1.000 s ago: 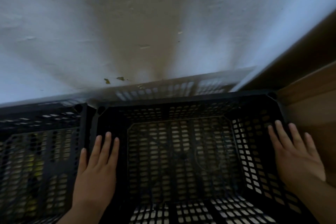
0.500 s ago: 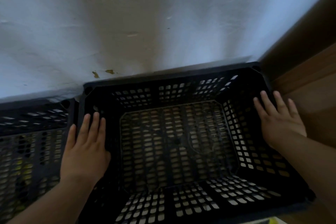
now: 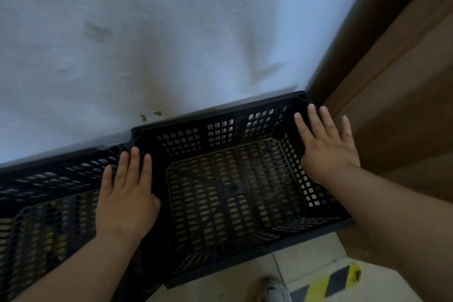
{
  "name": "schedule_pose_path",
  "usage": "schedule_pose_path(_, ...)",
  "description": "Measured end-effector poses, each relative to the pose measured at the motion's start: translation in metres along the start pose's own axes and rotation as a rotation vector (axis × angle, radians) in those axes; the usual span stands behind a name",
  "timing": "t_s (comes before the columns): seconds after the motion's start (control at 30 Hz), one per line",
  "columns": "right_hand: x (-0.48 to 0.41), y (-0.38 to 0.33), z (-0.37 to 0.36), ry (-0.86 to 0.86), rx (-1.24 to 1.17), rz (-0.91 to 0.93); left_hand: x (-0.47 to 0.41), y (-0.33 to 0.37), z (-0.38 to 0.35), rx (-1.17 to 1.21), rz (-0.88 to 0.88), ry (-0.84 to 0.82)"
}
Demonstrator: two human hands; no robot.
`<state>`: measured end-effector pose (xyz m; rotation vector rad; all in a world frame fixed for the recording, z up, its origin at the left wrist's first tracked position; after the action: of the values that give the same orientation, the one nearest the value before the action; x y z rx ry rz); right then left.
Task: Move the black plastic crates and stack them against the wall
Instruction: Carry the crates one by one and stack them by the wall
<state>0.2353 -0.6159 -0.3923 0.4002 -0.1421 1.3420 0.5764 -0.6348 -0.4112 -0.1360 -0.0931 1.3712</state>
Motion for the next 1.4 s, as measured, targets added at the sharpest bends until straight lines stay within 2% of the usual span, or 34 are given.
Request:
schedule_pose_path(0.3,0.161,0.013,0.086,0.196,-0.22,-0.145,0.045,0.033,0.146,-0.028,-0.18,0.09)
schedule_pose_path(0.5,0.287,0.077,0.083,0.228,-0.292,-0.352,0.1,0.124,0.219,0.059,-0.389,0.108)
schedule_pose_path(0.67,0.401,0.16,0.048,0.163,-0.271,-0.56,0.176,0.233,0.256,0.134,-0.642,0.138)
schedule_pose_path(0.77,0.476,0.218,0.023,0.173,-0.255,-0.718,0.229,0.297,0.268,0.183,-0.861,0.234)
schedule_pose_path(0.93,0.597,0.312,-0.024,0.143,-0.237,-0.966,0.319,0.403,0.285,0.115,-1.097,0.186)
schedule_pose_path(1.2,0.757,0.442,-0.109,0.11,-0.284,-1.2,0.442,0.575,0.3,0.198,-1.304,0.222)
schedule_pose_path(1.27,0.789,0.477,-0.132,0.087,-0.293,-1.228,0.474,0.62,0.305,0.181,-1.344,0.181)
schedule_pose_path(1.4,0.842,0.546,-0.18,0.053,-0.306,-1.247,0.538,0.709,0.311,0.213,-1.368,0.241)
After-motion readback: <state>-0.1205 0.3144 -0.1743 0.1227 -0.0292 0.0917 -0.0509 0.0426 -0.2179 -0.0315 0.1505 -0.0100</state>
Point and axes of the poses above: each hand's wrist, its own x-axis away from the middle knuckle, its own z-axis out of the back of the hand, y = z × x, the point moved 8 cm from there along -x, towards the middle knuckle, and after that the axes turned 7 degrees about y, right-handed, at the moved point
